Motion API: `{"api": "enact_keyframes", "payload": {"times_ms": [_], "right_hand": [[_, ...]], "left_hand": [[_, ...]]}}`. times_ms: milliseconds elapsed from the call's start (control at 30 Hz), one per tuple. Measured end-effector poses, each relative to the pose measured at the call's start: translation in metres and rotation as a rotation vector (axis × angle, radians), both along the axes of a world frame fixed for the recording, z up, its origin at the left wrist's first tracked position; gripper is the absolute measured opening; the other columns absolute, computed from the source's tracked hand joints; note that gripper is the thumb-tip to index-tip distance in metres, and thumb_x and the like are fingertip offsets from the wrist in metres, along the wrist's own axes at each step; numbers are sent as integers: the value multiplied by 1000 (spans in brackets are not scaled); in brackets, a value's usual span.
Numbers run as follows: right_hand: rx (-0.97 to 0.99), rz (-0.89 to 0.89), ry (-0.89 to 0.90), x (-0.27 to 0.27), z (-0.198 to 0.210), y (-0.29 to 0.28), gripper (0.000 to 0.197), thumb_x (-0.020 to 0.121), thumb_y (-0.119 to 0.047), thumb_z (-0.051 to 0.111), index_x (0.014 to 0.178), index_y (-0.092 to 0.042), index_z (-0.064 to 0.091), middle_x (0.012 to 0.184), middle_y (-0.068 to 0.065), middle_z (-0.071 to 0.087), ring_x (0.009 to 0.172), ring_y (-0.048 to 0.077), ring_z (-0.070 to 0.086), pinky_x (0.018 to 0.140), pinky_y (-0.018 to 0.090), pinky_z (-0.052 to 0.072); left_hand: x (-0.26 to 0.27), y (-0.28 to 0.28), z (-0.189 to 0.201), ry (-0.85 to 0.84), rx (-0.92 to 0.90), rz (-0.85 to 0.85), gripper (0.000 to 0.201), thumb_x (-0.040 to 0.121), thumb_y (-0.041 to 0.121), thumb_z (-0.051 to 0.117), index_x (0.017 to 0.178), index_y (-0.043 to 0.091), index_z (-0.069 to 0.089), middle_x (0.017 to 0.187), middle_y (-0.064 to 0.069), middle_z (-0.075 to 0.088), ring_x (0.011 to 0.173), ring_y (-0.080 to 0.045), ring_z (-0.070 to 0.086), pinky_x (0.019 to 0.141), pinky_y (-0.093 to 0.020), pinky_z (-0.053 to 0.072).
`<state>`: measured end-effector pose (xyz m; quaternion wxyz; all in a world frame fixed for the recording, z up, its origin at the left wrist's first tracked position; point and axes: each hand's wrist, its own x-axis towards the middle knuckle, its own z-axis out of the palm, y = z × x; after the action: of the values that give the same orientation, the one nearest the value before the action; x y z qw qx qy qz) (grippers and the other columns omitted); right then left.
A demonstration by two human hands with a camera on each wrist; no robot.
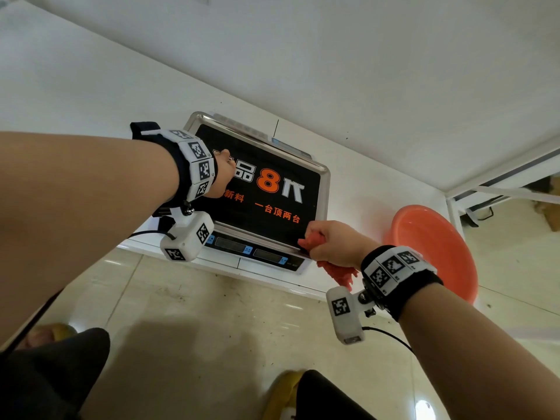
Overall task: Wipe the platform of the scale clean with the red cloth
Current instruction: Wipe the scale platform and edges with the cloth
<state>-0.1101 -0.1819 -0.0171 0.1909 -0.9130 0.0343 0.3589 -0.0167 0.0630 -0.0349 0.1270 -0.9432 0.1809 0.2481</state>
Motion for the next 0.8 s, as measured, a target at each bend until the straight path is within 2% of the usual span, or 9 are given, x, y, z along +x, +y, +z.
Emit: {"api": "enact_keyframes", "payload": {"times_ms": [100, 200, 300, 467, 567, 800], "right_hand": [[-5, -15, -30, 0, 2, -3, 16, 88, -10, 66, 91, -23, 56, 92, 5, 66, 79, 19, 68, 72, 34, 59], [-20, -6, -80, -1, 5, -5, 13, 89, -8, 64, 95, -19, 58, 86, 4, 66, 69, 14, 65, 61, 29, 56], [-29, 43, -117, -3, 7, -6, 9, 91, -10, 63, 95, -18, 62, 80, 1, 68, 61, 7, 64, 56, 26, 57], [-77, 157, -41, -6, 4, -7, 14, 90, -14, 65, 95, -27, 61, 87, -1, 69, 77, 13, 67, 72, 31, 60], [-67, 142, -26, -7, 3, -5, 16, 89, -18, 68, 91, -31, 59, 89, -2, 68, 82, 14, 68, 76, 32, 57], [-17, 143, 36, -6, 0, 15, 15, 87, -21, 70, 90, -32, 61, 94, -3, 68, 90, 16, 67, 86, 40, 59]], "left_hand": [[-5, -5, 4, 16, 126, -71, 65, 92, 16, 53, 148, 5, 21, 152, -15, 17, 134, -26, 37, 103, -31, 41], [-7, -6, 7, 5, 153, -70, 64, 94, 18, 51, 149, 5, 20, 153, -14, 16, 136, -25, 35, 104, -32, 40], [-8, -7, 11, 1, 170, -87, 63, 95, 19, 49, 149, 5, 19, 153, -14, 16, 137, -24, 33, 104, -32, 39], [-9, -6, 14, 12, 193, -103, 63, 94, 18, 51, 148, 6, 21, 152, -14, 19, 135, -24, 36, 103, -30, 40], [-9, -5, 15, 7, 185, -105, 59, 94, 18, 50, 146, 6, 26, 150, -13, 22, 132, -24, 39, 101, -30, 42], [-9, -5, 14, 13, 182, -105, 61, 95, 18, 49, 148, 5, 22, 152, -13, 20, 135, -24, 35, 102, -30, 41]]}}
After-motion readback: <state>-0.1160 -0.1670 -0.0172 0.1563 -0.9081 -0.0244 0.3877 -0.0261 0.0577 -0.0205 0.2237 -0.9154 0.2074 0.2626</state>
